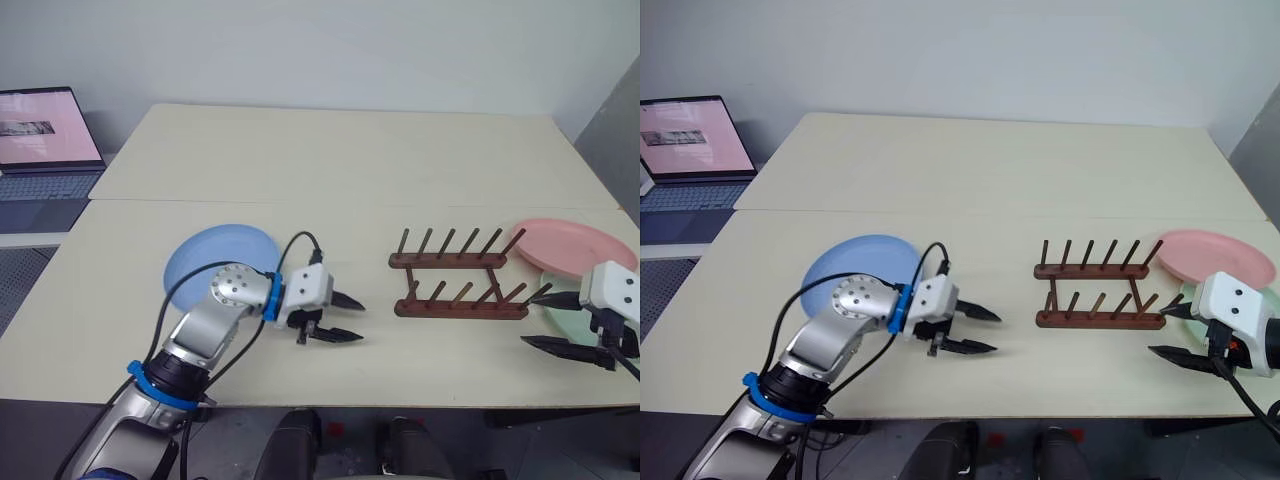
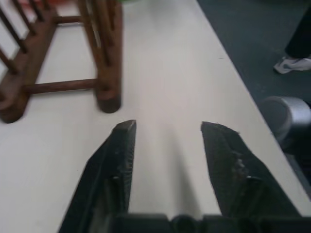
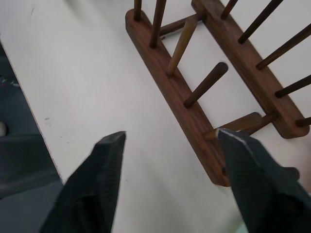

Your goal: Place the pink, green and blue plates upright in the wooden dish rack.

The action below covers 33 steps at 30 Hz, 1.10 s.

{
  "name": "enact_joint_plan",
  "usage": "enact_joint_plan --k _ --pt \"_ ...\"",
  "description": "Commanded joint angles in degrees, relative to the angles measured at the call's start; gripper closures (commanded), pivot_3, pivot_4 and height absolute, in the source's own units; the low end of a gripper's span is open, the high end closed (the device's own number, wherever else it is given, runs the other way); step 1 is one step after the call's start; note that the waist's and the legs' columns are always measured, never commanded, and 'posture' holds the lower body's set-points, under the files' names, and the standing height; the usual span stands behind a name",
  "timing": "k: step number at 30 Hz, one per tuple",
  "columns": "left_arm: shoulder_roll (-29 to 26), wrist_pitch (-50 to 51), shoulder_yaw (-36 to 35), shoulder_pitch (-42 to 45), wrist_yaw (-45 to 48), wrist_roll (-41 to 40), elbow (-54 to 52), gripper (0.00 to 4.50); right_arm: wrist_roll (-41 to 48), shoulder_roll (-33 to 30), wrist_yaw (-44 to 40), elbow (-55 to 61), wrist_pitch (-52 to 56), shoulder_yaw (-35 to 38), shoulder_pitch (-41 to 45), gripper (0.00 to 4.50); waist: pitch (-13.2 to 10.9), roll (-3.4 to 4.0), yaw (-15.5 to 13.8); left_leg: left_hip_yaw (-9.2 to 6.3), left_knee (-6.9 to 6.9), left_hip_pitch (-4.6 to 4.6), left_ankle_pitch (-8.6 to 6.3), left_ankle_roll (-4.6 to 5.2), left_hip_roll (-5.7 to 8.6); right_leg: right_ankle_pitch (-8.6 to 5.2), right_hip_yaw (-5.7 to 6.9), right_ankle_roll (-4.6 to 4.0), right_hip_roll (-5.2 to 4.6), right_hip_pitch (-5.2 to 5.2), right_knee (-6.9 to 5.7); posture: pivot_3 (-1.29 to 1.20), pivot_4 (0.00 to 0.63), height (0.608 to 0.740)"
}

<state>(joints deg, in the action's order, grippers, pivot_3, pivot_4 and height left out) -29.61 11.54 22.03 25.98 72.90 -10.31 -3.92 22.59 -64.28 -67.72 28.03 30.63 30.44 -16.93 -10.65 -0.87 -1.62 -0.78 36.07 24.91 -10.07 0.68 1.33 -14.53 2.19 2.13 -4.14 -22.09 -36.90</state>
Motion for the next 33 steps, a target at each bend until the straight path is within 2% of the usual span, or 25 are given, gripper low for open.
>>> enact_joint_plan --k 1,4,5,6,17,25,33 --pt "3.2 -0.4 3.3 0.9 -2.1 2.1 0.4 3.47 -2.3 -0.6 0.5 -1.2 -1.9 -2.0 0.7 2.78 0.0 0.01 0.2 0.00 0.00 0.00 0.01 0.01 0.00 0.00 0.00 -0.01 0.00 0.00 0.00 0.00 0.150 0.740" --pt "7.4 -1.4 5.7 1.8 -5.8 5.4 3.8 4.45 -4.1 -0.8 1.4 -2.7 -2.6 -5.4 1.9 3.88 0.0 0.01 0.2 0.00 -0.03 -0.01 0.03 0.04 0.00 0.00 0.01 -0.01 0.01 -0.05 -0.04 0.00 0.150 0.740" --pt "8.9 -1.4 6.3 1.8 -7.2 6.3 4.9 4.50 -4.7 -0.8 1.6 -3.0 -2.8 -6.8 2.2 4.27 0.0 0.01 0.2 0.00 -0.03 -0.01 0.03 0.05 0.00 0.00 0.01 -0.01 0.02 -0.05 -0.04 0.00 0.150 0.740" --pt "10.0 -1.5 6.6 1.9 -8.1 6.8 5.7 4.50 -5.2 -0.9 1.7 -3.3 -3.0 -7.8 2.5 4.47 0.0 0.00 0.2 0.01 -0.03 0.00 0.03 0.05 0.00 0.00 0.01 -0.01 0.04 -0.05 -0.03 0.00 0.150 0.740" --pt "18.0 -8.2 7.9 4.4 -18.8 14.8 18.6 4.50 -15.4 2.9 9.0 -15.1 -9.5 -23.6 14.2 4.47 0.0 -0.01 0.2 0.03 0.02 -0.02 0.04 0.06 0.01 0.04 0.02 0.07 0.10 -0.01 -0.06 0.00 0.150 0.740" --pt "21.5 -12.9 6.2 9.4 -24.6 17.8 26.6 4.50 -18.8 5.0 11.0 -21.5 -12.5 -27.5 21.7 4.47 0.0 -0.02 0.2 0.03 0.05 -0.02 0.05 0.08 0.05 0.11 0.02 0.18 0.09 -0.01 -0.09 0.00 0.150 0.740" --pt "22.1 -17.0 5.3 13.9 -26.1 18.7 33.8 4.50 -20.9 7.6 12.4 -25.9 -13.8 -30.3 27.5 4.47 0.0 -0.02 0.3 0.05 0.03 -0.02 0.06 0.09 0.05 0.26 0.02 0.43 0.12 -0.06 -0.11 0.00 0.150 0.740"
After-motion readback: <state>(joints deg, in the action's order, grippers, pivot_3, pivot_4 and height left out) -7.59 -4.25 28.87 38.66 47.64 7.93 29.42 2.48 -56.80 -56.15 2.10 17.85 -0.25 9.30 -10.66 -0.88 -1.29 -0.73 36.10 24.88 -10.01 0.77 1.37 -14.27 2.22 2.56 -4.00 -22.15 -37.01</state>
